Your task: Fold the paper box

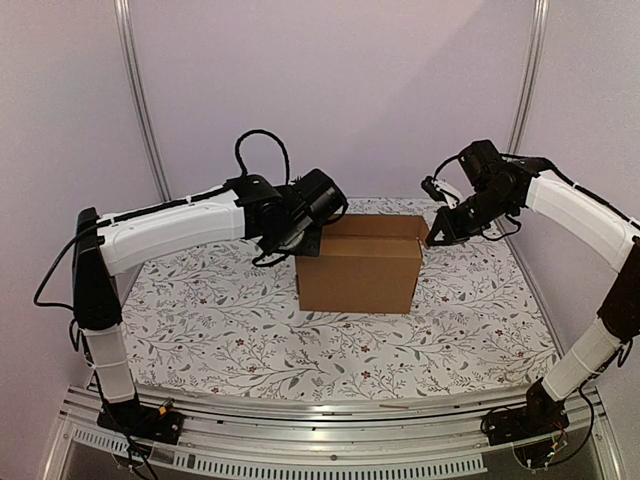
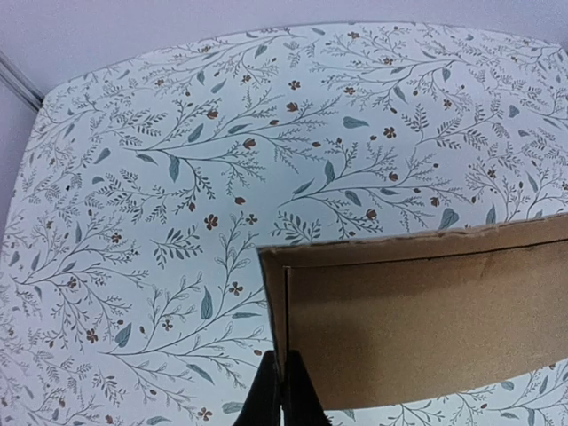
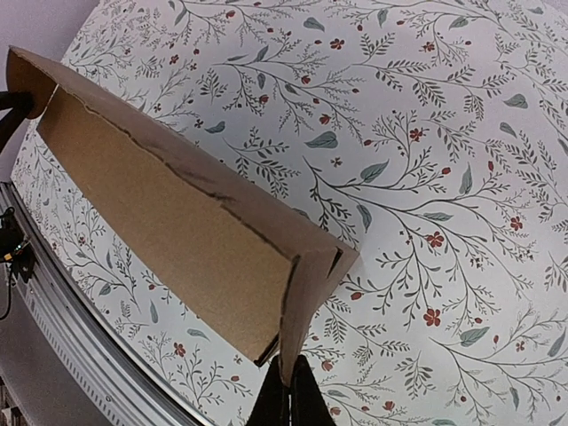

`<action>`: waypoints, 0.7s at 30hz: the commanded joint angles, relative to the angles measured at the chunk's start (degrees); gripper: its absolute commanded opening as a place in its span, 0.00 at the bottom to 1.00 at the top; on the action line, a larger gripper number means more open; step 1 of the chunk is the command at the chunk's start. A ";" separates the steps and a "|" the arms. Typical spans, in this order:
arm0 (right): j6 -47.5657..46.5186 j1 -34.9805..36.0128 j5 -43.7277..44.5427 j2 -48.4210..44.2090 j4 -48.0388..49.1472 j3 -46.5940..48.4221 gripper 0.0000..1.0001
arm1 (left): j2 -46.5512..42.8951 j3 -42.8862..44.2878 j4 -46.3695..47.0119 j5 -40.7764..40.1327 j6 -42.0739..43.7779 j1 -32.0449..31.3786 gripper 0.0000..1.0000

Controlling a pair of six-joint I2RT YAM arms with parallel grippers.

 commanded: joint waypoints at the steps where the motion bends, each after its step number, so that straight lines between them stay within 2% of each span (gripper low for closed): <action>1: 0.92 0.34 -2.34 1.06 0.47 1.77 0.00 | -0.65 -0.22 -2.84 1.60 0.69 -0.13 0.00; 10: 3.50 2.50 0.72 1.79 1.75 3.28 0.03 | -0.86 0.52 -3.03 1.02 -2.09 -0.14 0.00; 21: 7.50 5.04 3.34 4.72 4.02 5.55 0.00 | -0.50 1.27 -3.33 -1.33 -4.12 0.01 0.00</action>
